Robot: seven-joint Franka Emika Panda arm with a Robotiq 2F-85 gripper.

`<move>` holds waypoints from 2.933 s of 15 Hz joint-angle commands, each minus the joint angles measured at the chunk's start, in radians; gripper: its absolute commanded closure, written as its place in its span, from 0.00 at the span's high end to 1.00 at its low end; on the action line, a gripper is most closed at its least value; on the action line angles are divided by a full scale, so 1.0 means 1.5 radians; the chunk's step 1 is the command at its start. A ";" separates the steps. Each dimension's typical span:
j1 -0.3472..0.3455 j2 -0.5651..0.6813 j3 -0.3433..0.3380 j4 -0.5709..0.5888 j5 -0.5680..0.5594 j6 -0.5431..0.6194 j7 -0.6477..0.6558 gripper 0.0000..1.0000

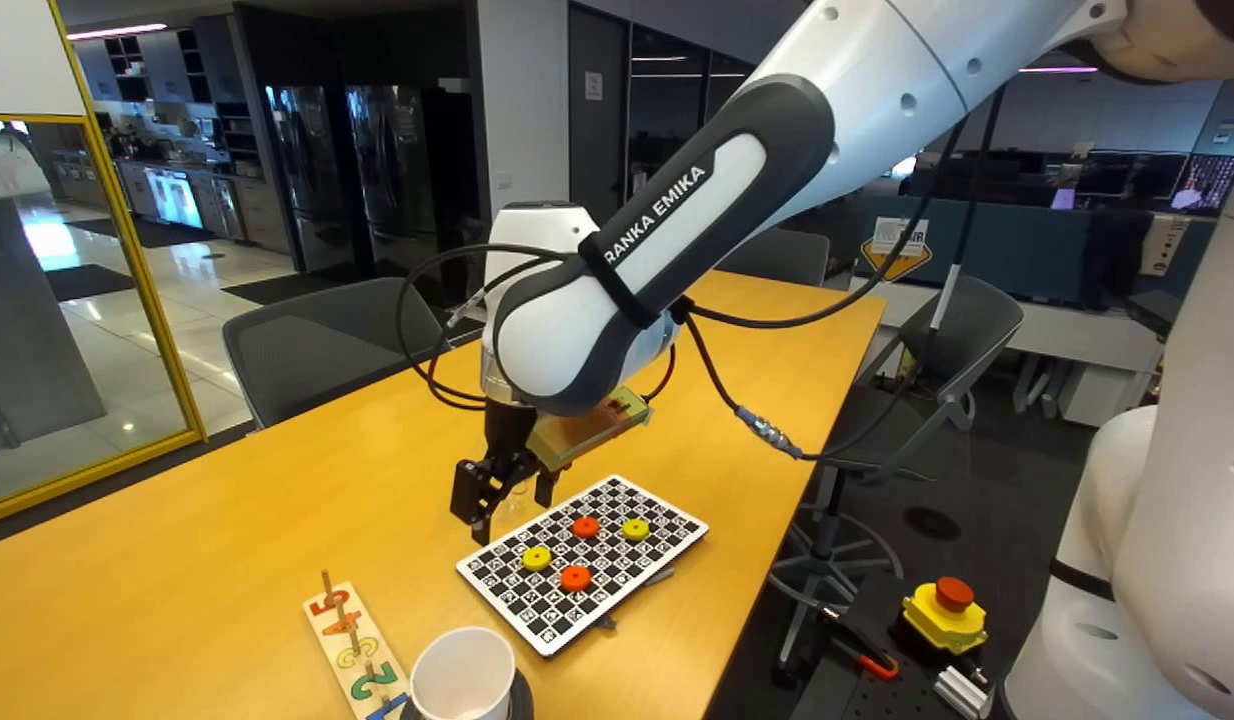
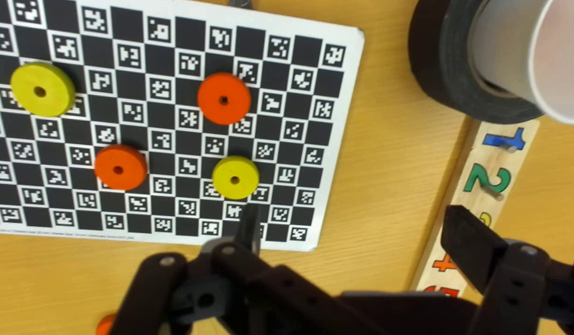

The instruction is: Put an orange block in the white cup then put the yellow block in the clear cup, then put two orange blocks in the white cup and lastly put the yellow block in the clear cup

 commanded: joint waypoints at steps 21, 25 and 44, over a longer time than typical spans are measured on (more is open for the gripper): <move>0.014 0.213 -0.076 0.137 -0.024 -0.014 0.143 1.00; 0.008 0.215 -0.080 0.123 -0.018 -0.011 0.143 1.00; -0.006 0.244 -0.078 0.148 0.000 -0.016 0.123 0.74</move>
